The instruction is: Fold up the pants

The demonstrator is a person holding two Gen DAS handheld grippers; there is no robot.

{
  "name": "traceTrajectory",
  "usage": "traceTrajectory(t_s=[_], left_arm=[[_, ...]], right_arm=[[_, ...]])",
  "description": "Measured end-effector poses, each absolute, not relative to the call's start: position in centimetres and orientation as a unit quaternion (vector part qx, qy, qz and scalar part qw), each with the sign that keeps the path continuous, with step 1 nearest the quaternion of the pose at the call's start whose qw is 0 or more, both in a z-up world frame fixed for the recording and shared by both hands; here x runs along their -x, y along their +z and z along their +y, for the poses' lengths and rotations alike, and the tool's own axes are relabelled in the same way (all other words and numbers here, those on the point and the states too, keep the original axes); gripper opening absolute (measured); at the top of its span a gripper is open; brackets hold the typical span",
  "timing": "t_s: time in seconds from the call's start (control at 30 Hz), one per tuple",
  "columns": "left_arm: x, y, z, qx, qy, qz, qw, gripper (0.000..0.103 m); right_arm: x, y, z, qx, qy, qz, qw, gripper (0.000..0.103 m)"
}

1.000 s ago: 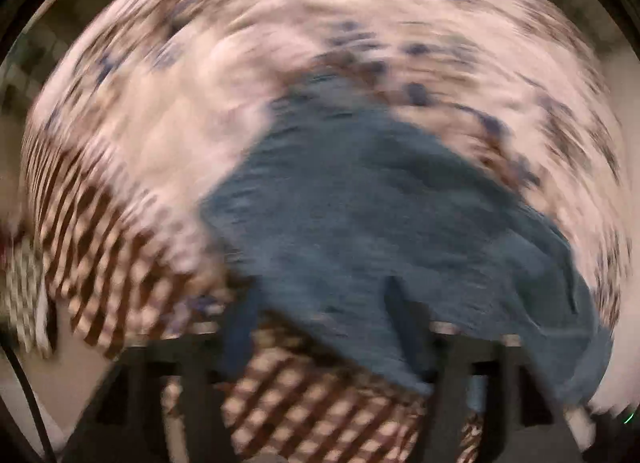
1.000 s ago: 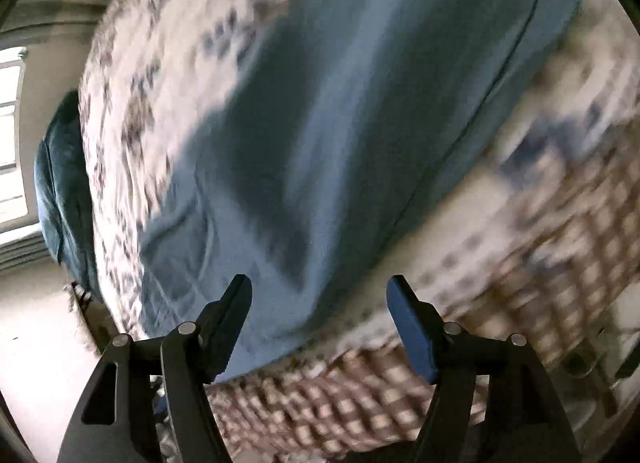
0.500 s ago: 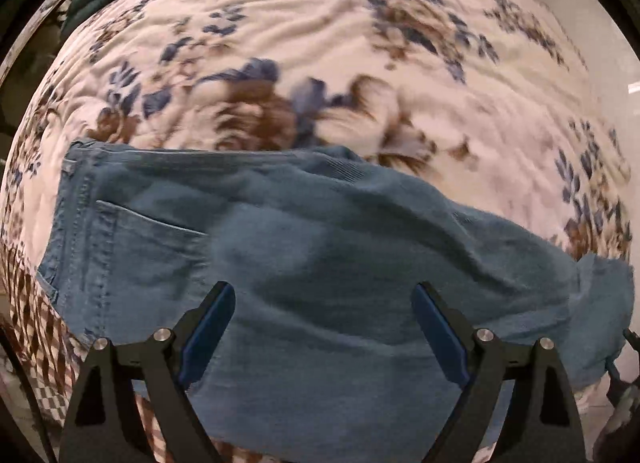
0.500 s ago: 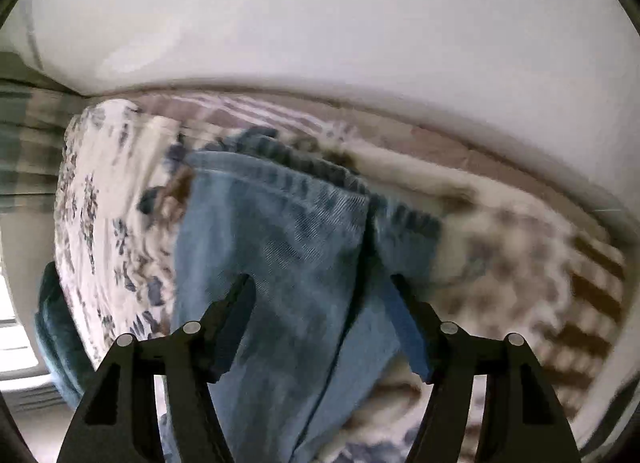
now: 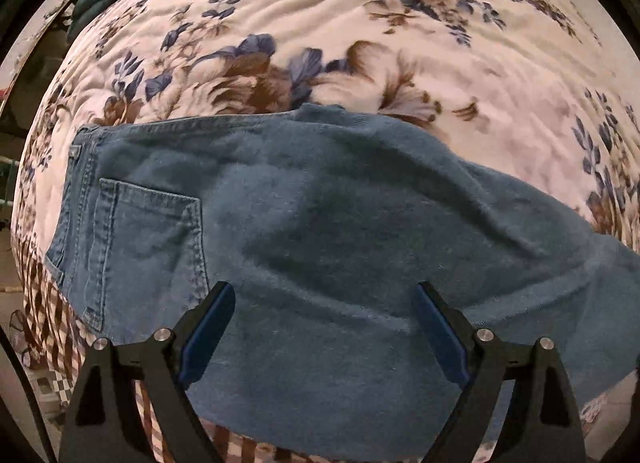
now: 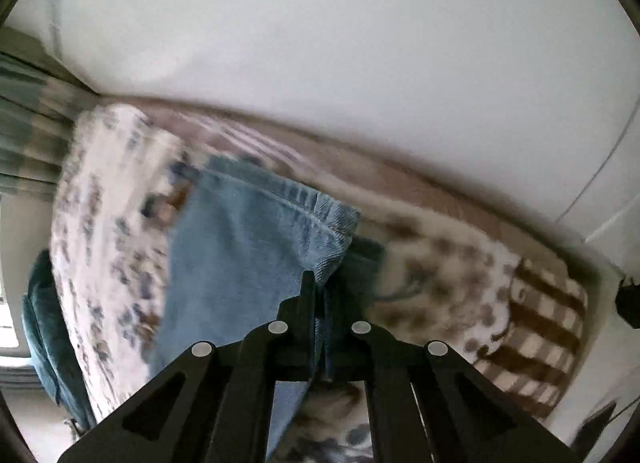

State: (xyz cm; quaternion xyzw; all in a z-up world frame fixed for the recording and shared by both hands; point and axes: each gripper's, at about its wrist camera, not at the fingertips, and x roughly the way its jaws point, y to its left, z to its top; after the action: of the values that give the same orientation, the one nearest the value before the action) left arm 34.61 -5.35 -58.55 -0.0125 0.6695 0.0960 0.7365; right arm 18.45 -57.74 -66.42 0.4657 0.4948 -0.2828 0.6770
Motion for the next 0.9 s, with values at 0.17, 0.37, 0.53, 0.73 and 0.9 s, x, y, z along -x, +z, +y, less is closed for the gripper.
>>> traceTrajectory(t_s=[0.17, 0.37, 0.53, 0.73, 0.9], left_arm=[[-34.9, -57.5, -4.8, 0.020, 0.111, 0.658, 0.745, 0.090], [-35.7, -55.9, -3.2, 0.038, 0.129, 0.645, 0.753, 0.090], [-35.6, -55.1, -1.3, 0.060, 0.166, 0.634, 0.753, 0.090], [-35.3, -54.7, 2.3, 0.100, 0.178, 0.630, 0.749, 0.090], [-36.0, -55.9, 6.1, 0.161, 0.166, 0.653, 0.721, 0.090]], right_arm=[[-19.2, -66.7, -58.2, -0.462, -0.273, 0.529, 0.657, 0.010], [-21.7, -63.8, -55.6, -0.407, -0.243, 0.560, 0.679, 0.058], [-21.8, -68.3, -55.9, -0.318, -0.333, 0.642, 0.613, 0.022], [-19.9, -64.2, -55.2, -0.377, -0.336, 0.634, 0.586, 0.028], [-28.4, -58.1, -41.5, -0.290, -0.157, 0.651, 0.684, 0.049]])
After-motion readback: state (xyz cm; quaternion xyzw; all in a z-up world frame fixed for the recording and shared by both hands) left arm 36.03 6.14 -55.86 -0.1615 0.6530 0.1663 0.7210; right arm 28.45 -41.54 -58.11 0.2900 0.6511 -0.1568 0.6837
